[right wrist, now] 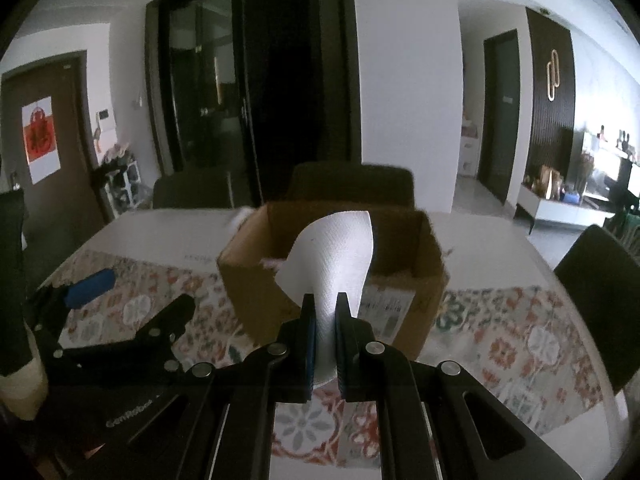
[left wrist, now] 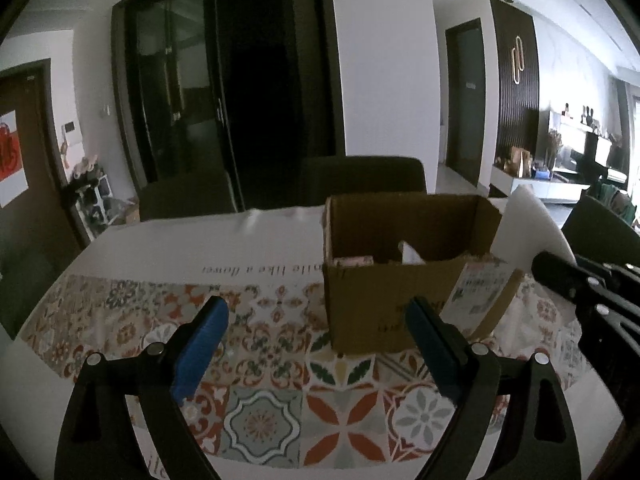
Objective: Organize soft objects
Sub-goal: 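Lift the white cloth and carry it over the box with the right tool, then open the right tool to drop the white cloth into the box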
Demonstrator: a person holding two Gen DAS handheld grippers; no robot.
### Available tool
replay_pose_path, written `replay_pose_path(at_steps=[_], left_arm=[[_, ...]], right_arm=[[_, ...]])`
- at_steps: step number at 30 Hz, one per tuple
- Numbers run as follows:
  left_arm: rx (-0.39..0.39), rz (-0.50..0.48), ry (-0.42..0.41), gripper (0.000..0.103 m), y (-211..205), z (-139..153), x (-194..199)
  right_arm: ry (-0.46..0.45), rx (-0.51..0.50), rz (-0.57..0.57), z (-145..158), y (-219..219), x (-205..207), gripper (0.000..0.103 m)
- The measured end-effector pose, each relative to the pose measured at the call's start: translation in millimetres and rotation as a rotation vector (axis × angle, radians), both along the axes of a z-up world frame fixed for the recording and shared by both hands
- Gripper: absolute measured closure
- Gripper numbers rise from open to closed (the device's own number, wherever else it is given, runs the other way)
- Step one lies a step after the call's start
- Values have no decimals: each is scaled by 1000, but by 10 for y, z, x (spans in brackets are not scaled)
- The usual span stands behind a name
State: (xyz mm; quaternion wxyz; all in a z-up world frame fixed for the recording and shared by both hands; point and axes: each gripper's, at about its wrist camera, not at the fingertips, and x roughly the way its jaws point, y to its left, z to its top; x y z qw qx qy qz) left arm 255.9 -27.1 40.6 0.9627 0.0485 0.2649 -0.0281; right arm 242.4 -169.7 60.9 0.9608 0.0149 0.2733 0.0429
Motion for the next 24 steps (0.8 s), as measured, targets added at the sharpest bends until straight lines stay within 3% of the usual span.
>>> replay_pose_path(at_steps=[14, 24], left_arm=[[2, -23, -89, 8, -205, 238, 434], [1, -5, -102, 5, -277, 159, 769]], right_arm=[[-70, 1, -6, 182, -176, 397, 93], [-67, -28, 5, 88, -262, 883, 93]])
